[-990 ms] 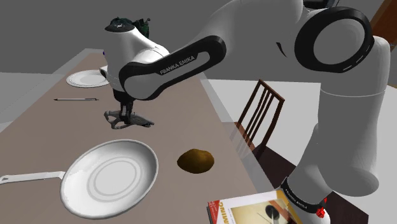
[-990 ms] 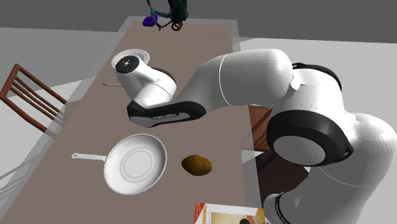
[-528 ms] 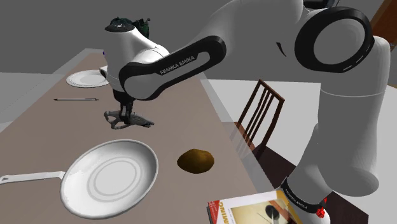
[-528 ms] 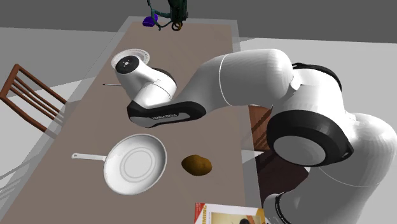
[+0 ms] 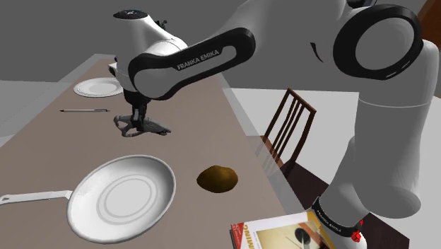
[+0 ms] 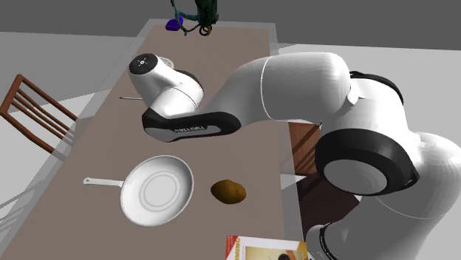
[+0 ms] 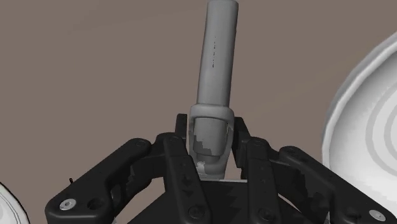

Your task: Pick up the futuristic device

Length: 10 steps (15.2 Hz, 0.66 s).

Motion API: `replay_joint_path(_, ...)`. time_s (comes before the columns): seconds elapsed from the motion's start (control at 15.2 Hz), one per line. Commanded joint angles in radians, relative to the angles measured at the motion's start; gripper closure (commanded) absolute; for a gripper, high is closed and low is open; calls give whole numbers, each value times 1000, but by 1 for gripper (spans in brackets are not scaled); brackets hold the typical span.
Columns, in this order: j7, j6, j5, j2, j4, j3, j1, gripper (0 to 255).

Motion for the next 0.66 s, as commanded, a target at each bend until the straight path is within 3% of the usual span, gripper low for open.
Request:
replay_joint_path(0.0,-6,-24,6,-9,15,2,0,255)
replay_joint_path(0.59,-26,-108,22,-34,76,9,-1,255)
